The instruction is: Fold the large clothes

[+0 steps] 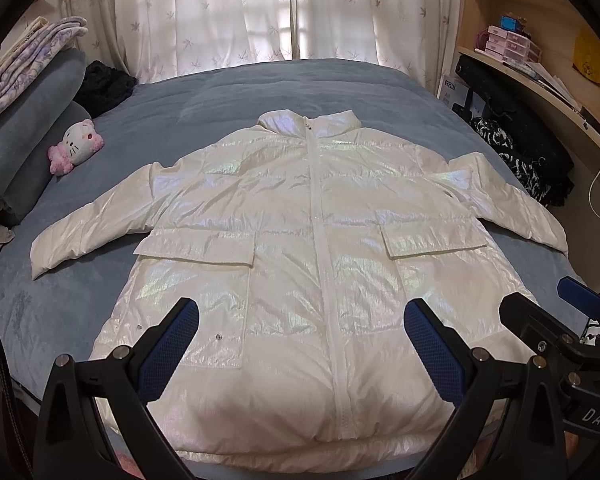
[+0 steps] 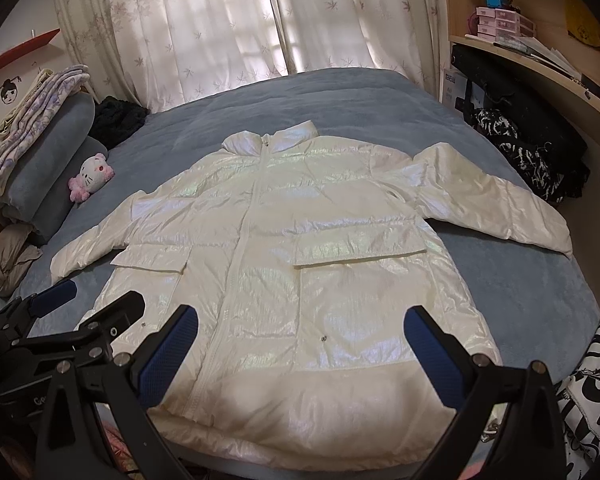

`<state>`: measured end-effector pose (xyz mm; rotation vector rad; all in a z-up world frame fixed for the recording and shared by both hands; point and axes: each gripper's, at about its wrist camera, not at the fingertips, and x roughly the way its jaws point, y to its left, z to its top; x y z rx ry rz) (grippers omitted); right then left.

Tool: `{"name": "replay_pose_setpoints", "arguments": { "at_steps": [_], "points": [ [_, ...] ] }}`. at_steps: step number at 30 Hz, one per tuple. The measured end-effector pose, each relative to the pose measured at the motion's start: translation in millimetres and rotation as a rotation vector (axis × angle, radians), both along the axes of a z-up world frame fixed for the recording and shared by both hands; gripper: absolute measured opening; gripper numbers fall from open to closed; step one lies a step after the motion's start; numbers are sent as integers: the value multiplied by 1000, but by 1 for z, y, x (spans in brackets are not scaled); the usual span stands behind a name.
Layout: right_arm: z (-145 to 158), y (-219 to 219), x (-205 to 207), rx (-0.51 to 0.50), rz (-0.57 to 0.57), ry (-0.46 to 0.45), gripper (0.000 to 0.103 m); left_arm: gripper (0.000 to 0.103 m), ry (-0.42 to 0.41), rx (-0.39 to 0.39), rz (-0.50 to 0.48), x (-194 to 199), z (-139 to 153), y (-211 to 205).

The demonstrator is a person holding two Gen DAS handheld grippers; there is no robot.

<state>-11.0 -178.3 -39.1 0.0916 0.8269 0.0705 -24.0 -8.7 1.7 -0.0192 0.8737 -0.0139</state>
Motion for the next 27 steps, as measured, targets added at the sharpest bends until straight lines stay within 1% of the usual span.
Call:
{"name": "replay_pose_setpoints", "arguments": {
  "at_steps": [4, 6, 14, 15, 27],
  "points": [
    [0, 1, 0, -1, 0, 0, 103, 101, 2, -3, -2, -3, 3, 2],
    [0, 1, 1, -1, 0, 1, 103, 101, 1, 1, 0, 2, -6, -1],
    [-3, 0, 0, 6, 0, 7, 103, 101, 7, 3, -1, -5, -5, 2],
    [-4, 0, 0, 5, 0, 7, 103, 101, 6, 1, -1, 2, -9, -1],
    [-4, -1, 1, 5, -1, 7, 103, 101, 8, 1, -2, 4, -11, -2]
  ]
}}
